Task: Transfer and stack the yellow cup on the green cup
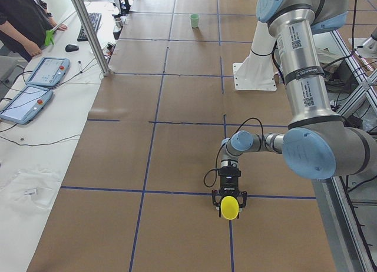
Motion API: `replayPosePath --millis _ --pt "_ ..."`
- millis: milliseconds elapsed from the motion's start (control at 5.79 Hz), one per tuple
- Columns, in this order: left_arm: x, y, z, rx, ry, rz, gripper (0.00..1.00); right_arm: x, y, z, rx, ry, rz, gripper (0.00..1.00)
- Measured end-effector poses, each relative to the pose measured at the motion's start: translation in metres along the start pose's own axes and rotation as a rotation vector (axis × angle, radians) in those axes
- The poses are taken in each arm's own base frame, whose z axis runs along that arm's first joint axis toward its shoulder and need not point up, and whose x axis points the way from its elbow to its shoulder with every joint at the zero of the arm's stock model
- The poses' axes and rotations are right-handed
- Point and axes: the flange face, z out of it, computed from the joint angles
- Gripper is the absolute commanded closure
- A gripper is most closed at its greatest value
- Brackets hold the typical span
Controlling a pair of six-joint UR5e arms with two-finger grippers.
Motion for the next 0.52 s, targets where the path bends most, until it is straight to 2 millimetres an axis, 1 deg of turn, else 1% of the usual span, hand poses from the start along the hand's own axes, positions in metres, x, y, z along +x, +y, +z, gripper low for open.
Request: replayPosePath --millis 346,519 --pt "0.046 -0.036 0.021 -0.043 0.114 0.051 0.43 0.001 0.000 0.001 -0.001 0.001 0.003 0.00" --pt "0.067 -0.052 0.041 -0.088 0.176 0.083 0.43 0.001 0.001 0.001 -0.002 0.000 0.004 0.00"
